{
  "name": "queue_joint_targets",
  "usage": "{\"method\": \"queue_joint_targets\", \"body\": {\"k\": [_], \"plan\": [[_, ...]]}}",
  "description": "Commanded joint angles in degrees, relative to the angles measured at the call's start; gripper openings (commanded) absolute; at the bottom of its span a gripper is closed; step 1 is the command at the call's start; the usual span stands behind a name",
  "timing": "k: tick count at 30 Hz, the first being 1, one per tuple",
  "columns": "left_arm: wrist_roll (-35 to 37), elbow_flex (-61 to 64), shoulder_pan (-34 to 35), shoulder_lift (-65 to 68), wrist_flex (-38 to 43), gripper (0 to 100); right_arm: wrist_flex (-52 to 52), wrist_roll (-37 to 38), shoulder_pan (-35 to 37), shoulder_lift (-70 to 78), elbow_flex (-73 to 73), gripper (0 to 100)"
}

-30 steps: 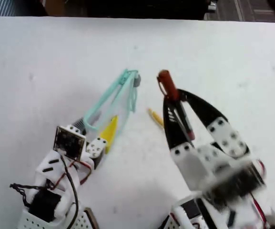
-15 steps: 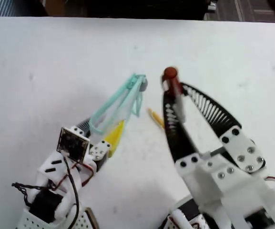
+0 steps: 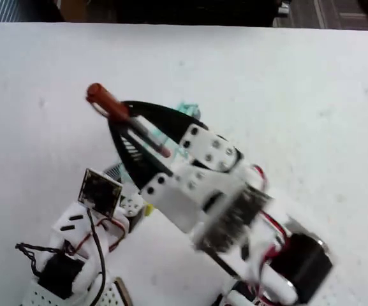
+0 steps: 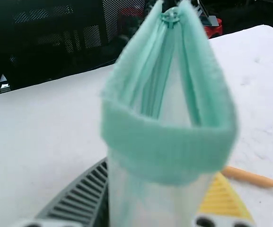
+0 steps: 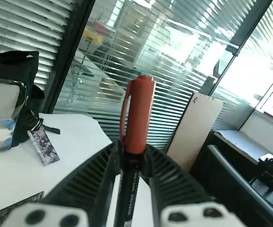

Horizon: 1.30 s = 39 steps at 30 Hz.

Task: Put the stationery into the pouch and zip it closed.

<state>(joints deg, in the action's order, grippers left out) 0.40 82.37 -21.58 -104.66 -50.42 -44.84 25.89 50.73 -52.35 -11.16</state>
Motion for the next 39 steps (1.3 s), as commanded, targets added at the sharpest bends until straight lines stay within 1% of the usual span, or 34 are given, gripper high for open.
{"method": "queue_joint_targets", "body": {"k": [1, 6, 9, 11, 16, 28, 34, 39], "plan": [[-0.53, -2.73, -0.40, -0.22, 0.09, 23, 2.33, -0.09, 0.48, 2.95, 1.32, 1.7], [-0.53, -2.73, -0.40, -0.22, 0.09, 23, 5.93, -0.35, 0.48, 7.34, 1.23, 1.7], [-0.53, -2.73, -0.31, -0.22, 0.09, 23, 8.84, -5.54, 0.31, 8.48, -1.67, 1.7], [-0.53, -2.73, 0.66, -0.22, 0.18, 23, 10.51, -7.30, 0.22, 8.57, -4.13, 1.7], [-0.18, -2.64, 3.38, -0.22, 1.41, 23, 11.03, -7.74, -1.10, 7.08, -7.82, 1.7], [-0.09, -2.64, 3.30, -0.22, 1.32, 23, 11.03, -7.38, -4.62, -2.15, -20.57, 1.7], [-0.09, -2.64, 3.30, -0.22, 1.32, 23, 10.77, -7.38, -4.62, -7.96, -25.05, 1.7], [-0.09, -2.64, 3.30, -0.22, 1.32, 23, 10.68, -7.30, -4.53, -9.63, -26.99, 2.1]]}}
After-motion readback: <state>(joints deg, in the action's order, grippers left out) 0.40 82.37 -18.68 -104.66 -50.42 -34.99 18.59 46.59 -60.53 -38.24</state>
